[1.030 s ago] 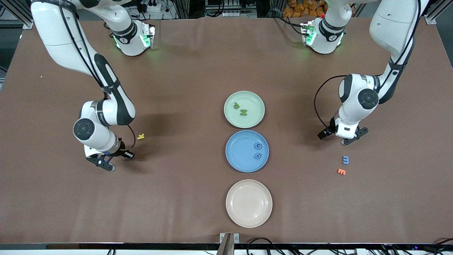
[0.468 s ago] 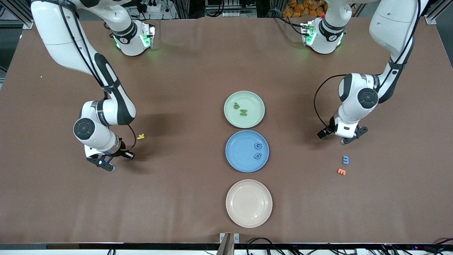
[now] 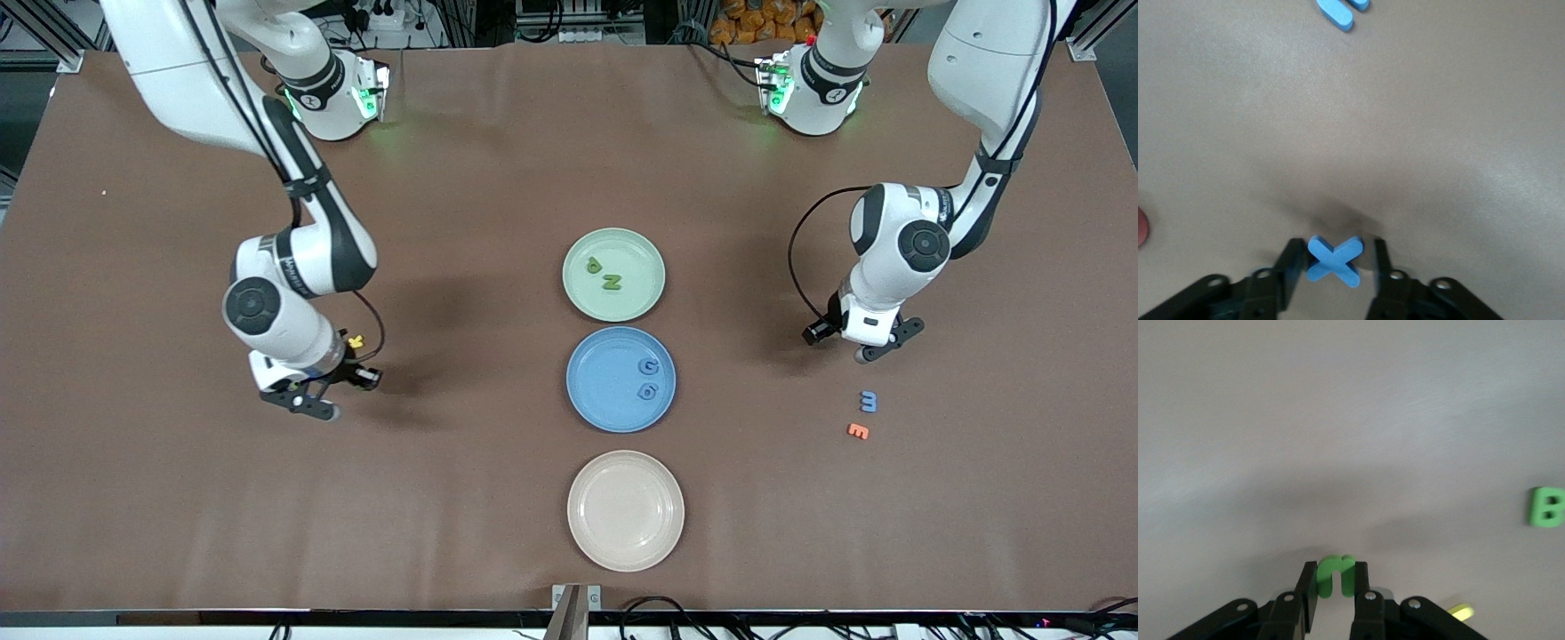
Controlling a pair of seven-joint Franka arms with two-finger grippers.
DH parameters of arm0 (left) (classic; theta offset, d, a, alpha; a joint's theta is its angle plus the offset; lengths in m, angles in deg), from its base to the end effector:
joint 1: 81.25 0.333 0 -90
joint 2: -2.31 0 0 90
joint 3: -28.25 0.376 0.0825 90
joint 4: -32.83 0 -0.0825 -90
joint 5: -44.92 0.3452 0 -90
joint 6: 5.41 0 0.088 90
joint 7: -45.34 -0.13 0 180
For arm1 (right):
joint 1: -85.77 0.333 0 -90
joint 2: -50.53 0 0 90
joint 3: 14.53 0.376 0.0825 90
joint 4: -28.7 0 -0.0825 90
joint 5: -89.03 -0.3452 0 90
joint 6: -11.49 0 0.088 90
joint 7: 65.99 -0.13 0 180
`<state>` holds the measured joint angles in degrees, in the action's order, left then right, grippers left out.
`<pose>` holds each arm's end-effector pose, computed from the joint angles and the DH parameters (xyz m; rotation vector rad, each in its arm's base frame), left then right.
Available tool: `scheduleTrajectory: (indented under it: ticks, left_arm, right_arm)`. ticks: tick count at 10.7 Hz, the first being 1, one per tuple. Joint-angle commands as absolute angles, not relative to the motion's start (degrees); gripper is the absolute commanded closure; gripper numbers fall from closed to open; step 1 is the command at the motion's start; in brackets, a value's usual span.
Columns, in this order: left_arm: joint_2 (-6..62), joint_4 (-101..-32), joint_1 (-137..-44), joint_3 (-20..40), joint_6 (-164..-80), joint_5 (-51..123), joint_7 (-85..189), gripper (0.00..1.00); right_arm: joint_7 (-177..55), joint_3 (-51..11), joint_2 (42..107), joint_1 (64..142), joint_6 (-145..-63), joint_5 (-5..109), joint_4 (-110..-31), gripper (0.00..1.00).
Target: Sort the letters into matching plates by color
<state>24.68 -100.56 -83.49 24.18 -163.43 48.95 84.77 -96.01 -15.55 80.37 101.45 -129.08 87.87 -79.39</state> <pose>0.5260 -0.0601 0.2425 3.0210 0.8024 0.0598 0.6237 0.1647 0.2914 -3.0886 0.4366 -0.0640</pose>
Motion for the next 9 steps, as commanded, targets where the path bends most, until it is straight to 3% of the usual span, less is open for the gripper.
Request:
scheduleTrajectory:
  ticks: [1,4,6,9]
  left_arm:
    - [24.3,-101.1,-83.9,24.3,-164.1,47.6,85.0,1.0]
    - [24.3,-100.4,-84.1,24.3,-164.0,47.8,84.4,1.0]
    - [24.3,-98.8,-84.6,23.8,-163.9,48.0,84.8,1.0]
    - [24.0,-96.1,-85.7,23.0,-163.0,47.9,85.4,1.0]
  right_arm:
    - [-96.0,-10.6,79.7,103.3,-127.9,87.3,-79.0,1.0]
    - [-97.6,-9.2,80.0,109.0,-127.8,86.8,-77.5,1.0]
    - [-103.4,-4.3,80.5,110.0,-127.4,87.3,-76.3,1.0]
    - [-111.0,-4.2,81.2,118.3,-127.4,87.6,-75.0,1.0]
